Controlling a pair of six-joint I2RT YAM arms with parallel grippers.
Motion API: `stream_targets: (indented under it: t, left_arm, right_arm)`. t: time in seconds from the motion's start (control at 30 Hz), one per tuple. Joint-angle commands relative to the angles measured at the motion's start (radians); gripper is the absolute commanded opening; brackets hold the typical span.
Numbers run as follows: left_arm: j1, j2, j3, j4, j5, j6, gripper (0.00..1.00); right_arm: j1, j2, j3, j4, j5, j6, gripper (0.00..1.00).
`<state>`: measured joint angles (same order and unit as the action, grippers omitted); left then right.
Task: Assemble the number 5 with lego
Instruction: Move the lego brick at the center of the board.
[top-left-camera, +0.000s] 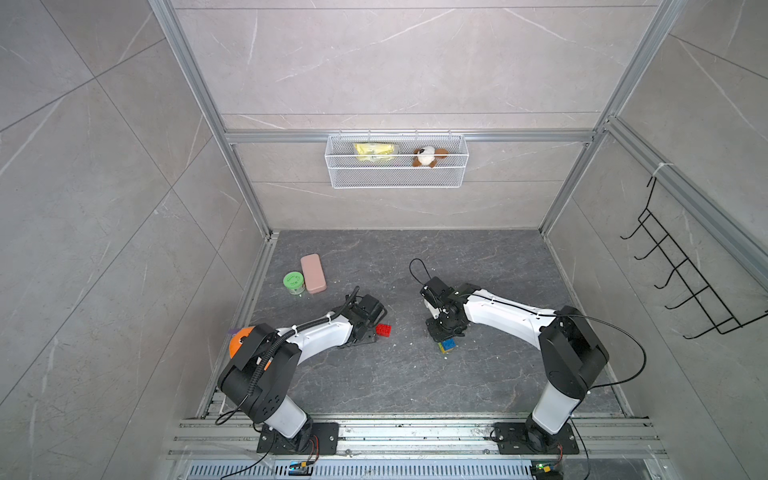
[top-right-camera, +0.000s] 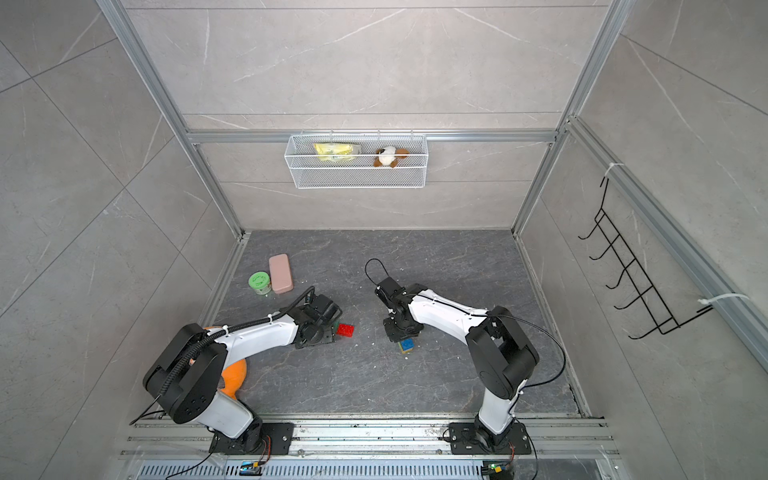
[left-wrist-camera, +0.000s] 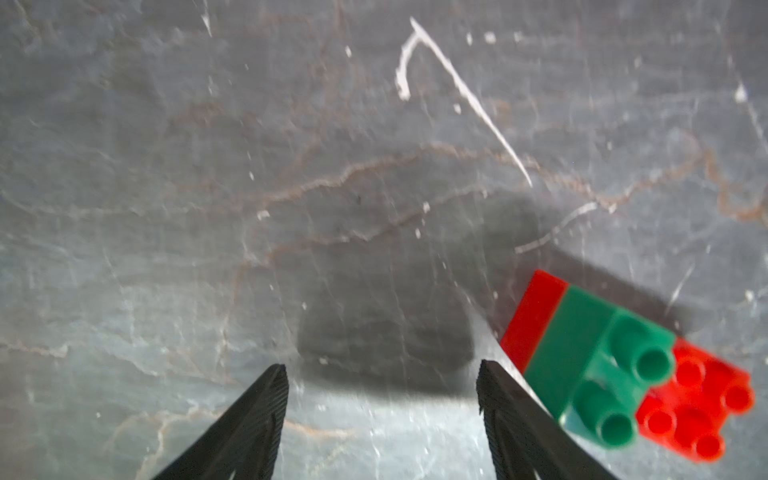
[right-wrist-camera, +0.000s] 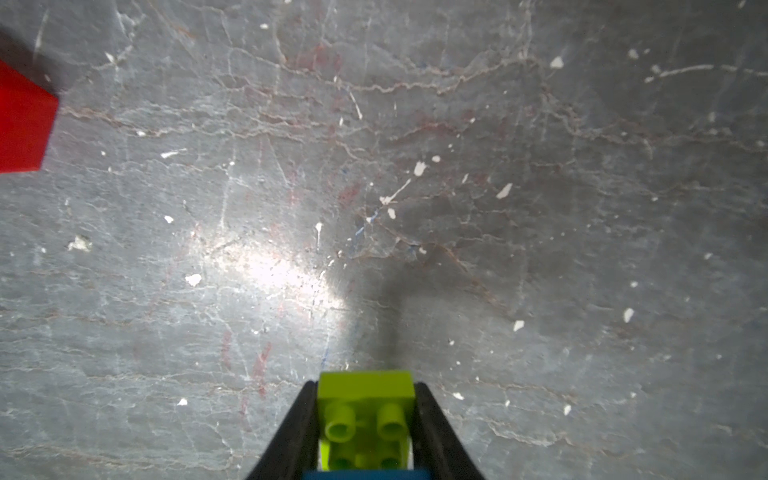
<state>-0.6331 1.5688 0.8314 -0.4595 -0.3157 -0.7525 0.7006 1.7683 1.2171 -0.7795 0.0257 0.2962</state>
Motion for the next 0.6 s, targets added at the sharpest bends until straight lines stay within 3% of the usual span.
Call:
stream_targets:
  t: [0.0, 0.2, 0.33, 0.57]
  left_arm:
    - [0.018, -0.014, 0.012, 0.044, 0.043, 0.047, 0.76]
    - [0.037, 0.005, 0.024, 0.07, 0.072, 0.046, 0.75]
    - [0.078, -0.039, -0.03, 0.136, 0.146, 0.007, 0.71]
    - [0.124, -0.095, -0.061, 0.14, 0.177, -0.006, 0.71]
  right_arm:
    - [-0.003, 0.009, 0.018, -0.003, -0.004, 0.011, 0.35]
    - [-0.002, 0.006, 0.012, -0.006, 0.0, 0.012, 0.35]
    - [-0.003, 0.005, 0.012, -0.006, -0.001, 0.012, 0.35]
    - [-0.002, 0.005, 0.01, -0.003, -0.002, 0.013, 0.35]
